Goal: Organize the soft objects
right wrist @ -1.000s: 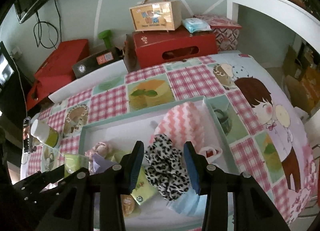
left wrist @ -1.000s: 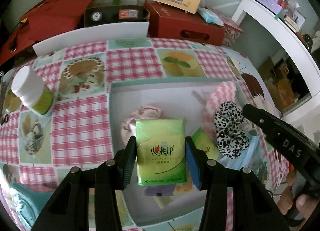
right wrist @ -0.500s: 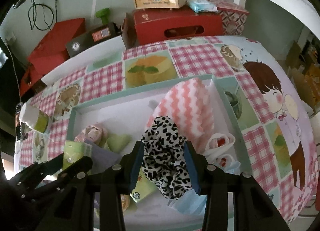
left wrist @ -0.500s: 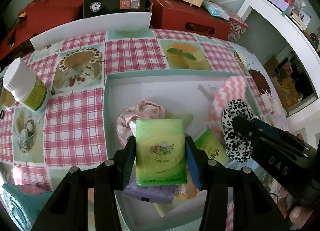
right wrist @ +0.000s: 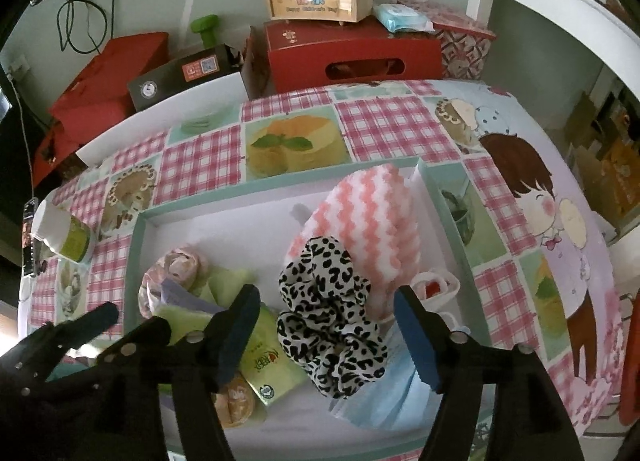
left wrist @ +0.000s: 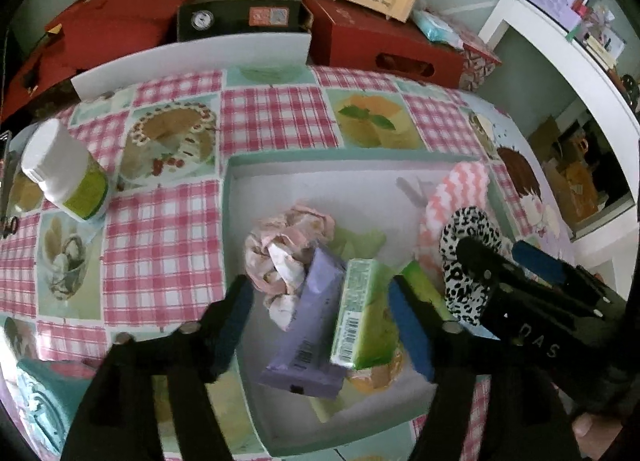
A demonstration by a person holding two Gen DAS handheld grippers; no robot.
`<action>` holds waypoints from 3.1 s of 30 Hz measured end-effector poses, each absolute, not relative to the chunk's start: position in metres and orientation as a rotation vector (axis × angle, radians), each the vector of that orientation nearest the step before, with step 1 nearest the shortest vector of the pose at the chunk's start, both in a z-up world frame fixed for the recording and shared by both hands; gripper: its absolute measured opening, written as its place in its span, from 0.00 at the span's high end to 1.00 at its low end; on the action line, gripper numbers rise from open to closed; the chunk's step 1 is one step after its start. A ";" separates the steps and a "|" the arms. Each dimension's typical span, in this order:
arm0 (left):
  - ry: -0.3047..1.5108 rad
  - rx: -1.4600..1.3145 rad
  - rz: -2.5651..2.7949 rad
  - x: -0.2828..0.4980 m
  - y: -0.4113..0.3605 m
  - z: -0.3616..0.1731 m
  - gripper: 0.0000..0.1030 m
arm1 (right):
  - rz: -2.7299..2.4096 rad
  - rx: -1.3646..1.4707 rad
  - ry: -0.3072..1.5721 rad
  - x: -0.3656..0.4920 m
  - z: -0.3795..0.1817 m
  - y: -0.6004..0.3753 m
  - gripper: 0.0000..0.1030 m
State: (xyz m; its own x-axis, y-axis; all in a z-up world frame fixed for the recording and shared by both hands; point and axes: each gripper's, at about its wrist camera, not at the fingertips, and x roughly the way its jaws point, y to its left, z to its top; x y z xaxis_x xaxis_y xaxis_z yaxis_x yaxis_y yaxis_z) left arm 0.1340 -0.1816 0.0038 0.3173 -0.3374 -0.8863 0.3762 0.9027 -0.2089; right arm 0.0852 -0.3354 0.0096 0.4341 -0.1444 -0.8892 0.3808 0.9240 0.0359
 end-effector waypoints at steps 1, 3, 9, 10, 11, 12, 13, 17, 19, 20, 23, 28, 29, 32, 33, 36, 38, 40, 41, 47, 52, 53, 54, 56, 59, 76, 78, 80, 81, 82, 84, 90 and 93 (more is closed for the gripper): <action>1.146 0.034 -0.466 0.134 -0.179 0.007 0.28 | -0.333 0.242 1.076 0.085 0.010 -0.335 0.27; 1.134 0.023 -0.457 0.135 -0.175 0.012 0.28 | -0.333 0.240 1.075 0.085 0.011 -0.335 0.26; 1.101 -0.037 -0.417 0.141 -0.157 0.023 0.16 | -0.336 0.233 1.048 0.081 0.020 -0.334 0.26; 1.094 -0.039 -0.399 0.142 -0.154 0.022 0.14 | -0.338 0.232 1.044 0.081 0.022 -0.334 0.26; 1.088 -0.037 -0.377 0.144 -0.150 0.021 0.13 | -0.338 0.232 1.042 0.080 0.022 -0.334 0.26; 1.089 -0.034 -0.355 0.146 -0.147 0.020 0.13 | -0.338 0.233 1.039 0.080 0.023 -0.334 0.26; 1.092 -0.033 -0.330 0.149 -0.144 0.017 0.13 | -0.338 0.233 1.037 0.080 0.024 -0.334 0.26; 1.102 -0.053 -0.265 0.156 -0.131 0.010 0.11 | -0.340 0.229 1.042 0.081 0.022 -0.333 0.19; 1.110 -0.068 -0.245 0.158 -0.125 0.006 0.10 | -0.345 0.224 1.049 0.082 0.020 -0.333 0.14; 1.114 -0.068 -0.234 0.159 -0.124 0.004 0.05 | -0.346 0.224 1.051 0.082 0.020 -0.333 0.11; 1.119 -0.070 -0.199 0.161 -0.120 -0.001 0.02 | -0.361 0.211 1.053 0.083 0.017 -0.332 0.00; 1.129 -0.071 -0.193 0.162 -0.121 -0.004 0.02 | -0.364 0.215 1.058 0.084 0.015 -0.333 0.00; 1.130 -0.067 -0.191 0.162 -0.121 -0.004 0.02 | -0.365 0.214 1.060 0.084 0.015 -0.334 0.00; 1.134 -0.062 -0.191 0.164 -0.121 -0.004 0.02 | -0.363 0.210 1.063 0.084 0.014 -0.332 0.00; 1.135 -0.060 -0.193 0.164 -0.122 -0.003 0.02 | -0.363 0.210 1.065 0.085 0.014 -0.332 0.00; 1.141 -0.040 -0.192 0.163 -0.123 -0.001 0.02 | -0.370 0.213 1.074 0.084 0.013 -0.333 0.00; 1.136 -0.030 -0.193 0.161 -0.123 0.002 0.02 | -0.373 0.218 1.075 0.083 0.014 -0.333 0.00; 1.120 -0.022 -0.204 0.159 -0.124 0.006 0.02 | -0.374 0.223 1.070 0.081 0.016 -0.334 0.00; 1.109 -0.016 -0.208 0.157 -0.124 0.009 0.02 | -0.375 0.224 1.069 0.081 0.017 -0.334 0.00; 1.059 0.055 -0.140 0.142 -0.125 0.022 0.02 | -0.369 0.228 1.051 0.076 0.024 -0.331 0.00; 1.068 0.094 -0.083 0.130 -0.120 0.024 0.02 | -0.361 0.225 1.031 0.068 0.032 -0.324 0.00; 1.074 0.105 -0.069 0.127 -0.118 0.024 0.02 | -0.358 0.223 1.028 0.066 0.033 -0.322 0.00; 1.076 0.111 -0.063 0.125 -0.117 0.024 0.02 | -0.356 0.222 1.026 0.065 0.033 -0.321 0.00; 1.070 0.123 -0.060 0.119 -0.114 0.026 0.02 | -0.348 0.221 1.022 0.060 0.034 -0.317 0.00; 1.048 0.112 -0.078 0.108 -0.109 0.035 0.02 | -0.339 0.218 1.017 0.051 0.036 -0.311 0.00; 1.054 0.071 -0.104 0.026 -0.066 0.025 0.02 | -0.267 0.202 1.058 -0.012 0.026 -0.273 0.00; 1.066 0.075 -0.107 0.017 -0.064 0.022 0.02 | -0.258 0.197 1.072 -0.020 0.023 -0.269 0.00; 1.081 0.075 -0.115 0.009 -0.062 0.021 0.02 | -0.252 0.190 1.083 -0.027 0.020 -0.265 0.00; 1.086 0.075 -0.115 0.006 -0.060 0.021 0.02 | -0.250 0.188 1.089 -0.031 0.019 -0.263 0.00; 1.087 0.070 -0.116 0.003 -0.058 0.021 0.02 | -0.247 0.184 1.098 -0.034 0.017 -0.261 0.00; 1.079 0.061 -0.122 -0.001 -0.055 0.023 0.02 | -0.249 0.175 1.103 -0.039 0.017 -0.259 0.00; 1.087 0.034 -0.127 -0.007 -0.045 0.018 0.02 | -0.228 0.171 1.099 -0.052 0.016 -0.252 0.00; 1.100 0.032 -0.127 -0.011 -0.043 0.015 0.02 | -0.229 0.173 1.095 -0.059 0.016 -0.251 0.00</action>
